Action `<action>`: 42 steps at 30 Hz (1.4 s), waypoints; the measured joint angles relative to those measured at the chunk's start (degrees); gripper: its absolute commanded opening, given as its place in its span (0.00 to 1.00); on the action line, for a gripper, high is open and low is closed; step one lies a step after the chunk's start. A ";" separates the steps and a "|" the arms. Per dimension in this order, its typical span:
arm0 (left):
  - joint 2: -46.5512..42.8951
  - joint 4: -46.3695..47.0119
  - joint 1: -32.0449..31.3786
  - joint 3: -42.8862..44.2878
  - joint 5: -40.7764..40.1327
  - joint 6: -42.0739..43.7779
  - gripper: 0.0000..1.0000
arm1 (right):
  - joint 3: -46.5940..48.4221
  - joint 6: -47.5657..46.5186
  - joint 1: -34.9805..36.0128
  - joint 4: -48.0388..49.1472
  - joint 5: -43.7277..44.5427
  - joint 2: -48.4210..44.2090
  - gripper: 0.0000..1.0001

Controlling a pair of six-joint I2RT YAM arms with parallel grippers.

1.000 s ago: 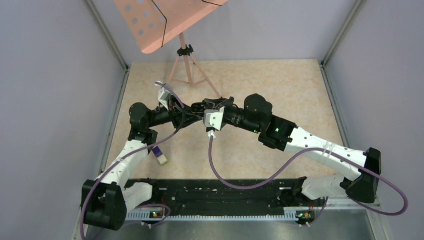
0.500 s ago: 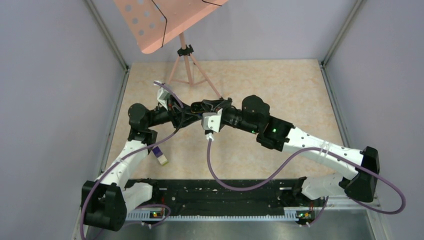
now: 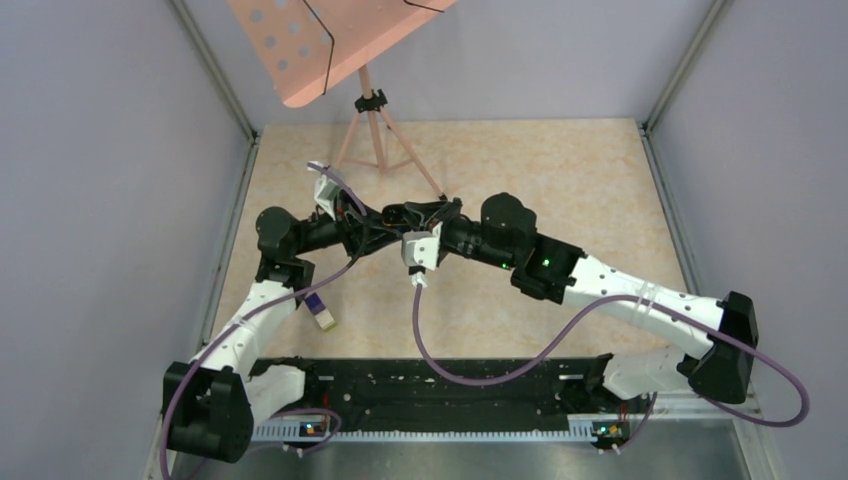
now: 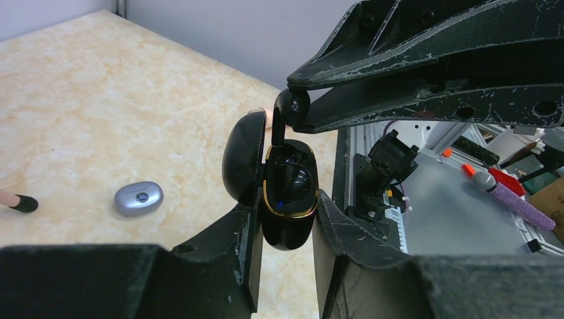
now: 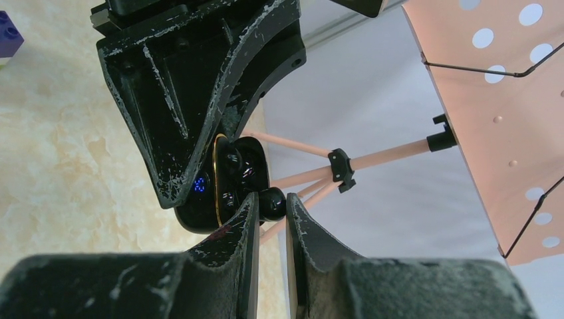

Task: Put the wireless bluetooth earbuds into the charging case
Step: Place the earbud in the charging case.

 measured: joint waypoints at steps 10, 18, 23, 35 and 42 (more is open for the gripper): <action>0.00 -0.87 0.00 0.02 -0.63 0.28 0.00 | -0.20 -0.15 0.00 0.02 -0.04 -0.02 0.00; 0.02 -1.57 0.00 0.02 -1.29 1.38 0.00 | -0.24 -0.02 0.00 -1.18 -0.44 -0.02 0.00; 0.02 -1.75 0.00 0.02 -1.27 1.40 0.00 | -0.24 0.04 0.00 -1.33 -0.46 -0.02 0.00; -0.02 -2.12 0.00 0.00 -1.25 2.23 0.00 | 2.01 1.84 0.00 -6.34 -0.61 0.79 0.11; -0.26 -2.56 0.02 0.00 -1.27 2.67 0.00 | 4.94 3.91 0.00 -9.79 -0.57 1.97 0.28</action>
